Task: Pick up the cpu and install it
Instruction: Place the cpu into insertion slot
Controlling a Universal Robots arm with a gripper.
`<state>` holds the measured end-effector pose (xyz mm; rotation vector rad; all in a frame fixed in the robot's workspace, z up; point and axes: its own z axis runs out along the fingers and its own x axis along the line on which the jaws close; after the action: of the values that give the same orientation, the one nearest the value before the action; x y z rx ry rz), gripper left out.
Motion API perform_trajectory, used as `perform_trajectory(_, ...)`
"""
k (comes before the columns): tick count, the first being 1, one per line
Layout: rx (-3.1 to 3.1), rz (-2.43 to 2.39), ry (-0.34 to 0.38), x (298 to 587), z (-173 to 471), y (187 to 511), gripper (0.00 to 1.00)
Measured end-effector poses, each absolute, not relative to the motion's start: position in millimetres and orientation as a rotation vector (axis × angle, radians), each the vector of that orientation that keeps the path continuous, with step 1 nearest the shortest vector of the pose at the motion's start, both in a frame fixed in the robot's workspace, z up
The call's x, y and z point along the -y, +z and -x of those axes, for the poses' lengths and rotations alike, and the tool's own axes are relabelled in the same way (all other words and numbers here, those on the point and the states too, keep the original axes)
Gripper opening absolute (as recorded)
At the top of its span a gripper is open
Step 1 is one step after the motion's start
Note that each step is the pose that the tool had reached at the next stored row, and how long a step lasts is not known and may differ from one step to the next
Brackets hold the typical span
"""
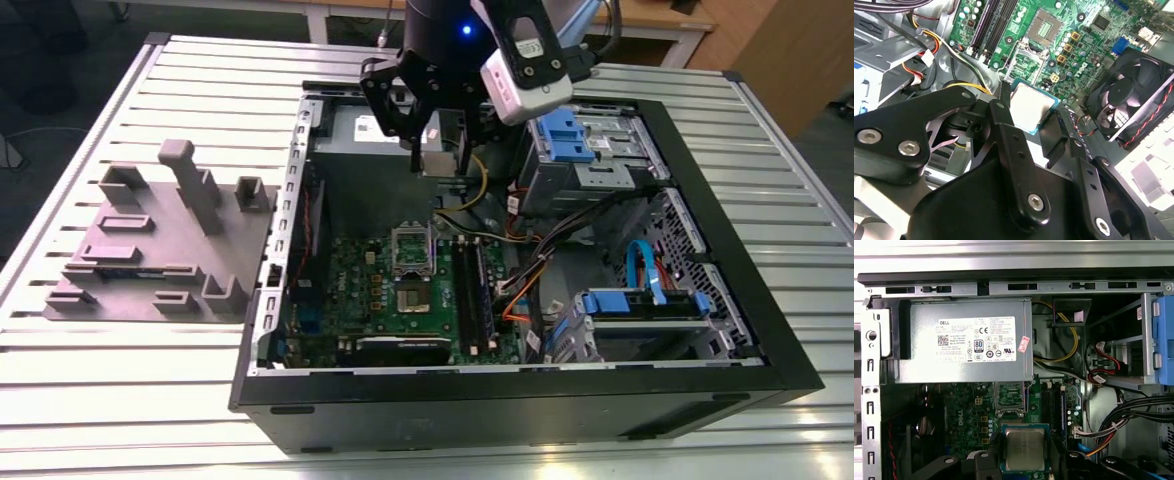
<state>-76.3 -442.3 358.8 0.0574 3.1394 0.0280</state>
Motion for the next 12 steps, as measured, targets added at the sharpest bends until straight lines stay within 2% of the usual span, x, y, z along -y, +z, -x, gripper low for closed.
perform_trajectory(12,-3.139,-0.057,0.028,443.6,76.3,357.9,0.47)
